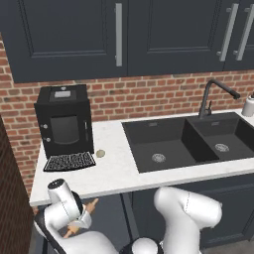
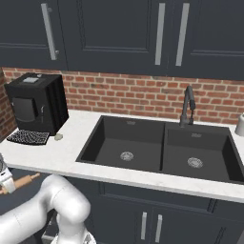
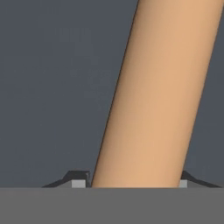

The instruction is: Pick the rolling pin from the drawer and place it on the counter.

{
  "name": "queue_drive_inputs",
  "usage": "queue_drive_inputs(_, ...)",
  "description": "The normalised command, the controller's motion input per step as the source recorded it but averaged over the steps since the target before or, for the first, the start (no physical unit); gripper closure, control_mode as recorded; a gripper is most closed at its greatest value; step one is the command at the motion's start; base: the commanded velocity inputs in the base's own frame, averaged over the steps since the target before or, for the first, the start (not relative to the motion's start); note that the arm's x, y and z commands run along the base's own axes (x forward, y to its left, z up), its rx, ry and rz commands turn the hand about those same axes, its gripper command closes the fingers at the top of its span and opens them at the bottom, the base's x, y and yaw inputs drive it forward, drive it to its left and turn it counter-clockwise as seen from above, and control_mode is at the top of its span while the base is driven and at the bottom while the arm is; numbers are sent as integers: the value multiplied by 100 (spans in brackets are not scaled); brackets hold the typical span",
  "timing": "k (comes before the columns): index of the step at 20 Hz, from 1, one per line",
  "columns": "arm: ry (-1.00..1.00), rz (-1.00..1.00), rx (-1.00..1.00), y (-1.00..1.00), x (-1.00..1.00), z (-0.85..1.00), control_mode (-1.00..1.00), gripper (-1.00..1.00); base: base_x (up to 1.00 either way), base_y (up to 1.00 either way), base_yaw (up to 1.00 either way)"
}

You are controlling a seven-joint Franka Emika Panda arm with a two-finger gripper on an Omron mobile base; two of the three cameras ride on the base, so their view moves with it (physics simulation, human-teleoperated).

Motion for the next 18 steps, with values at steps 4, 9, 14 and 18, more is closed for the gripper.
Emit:
queue_drive_inputs(4,2,0,0,-38,-100,89,-100,100,0,0,0)
queue_drive_inputs(9,-3,0,0,-35,-98,100,-100,100,0,0,0)
queue_drive_inputs(14,-8,0,0,-38,-10,100,-100,100,0,0,0)
queue_drive_inputs(18,-10,0,0,-47,58,100,-100,100,0,0,0)
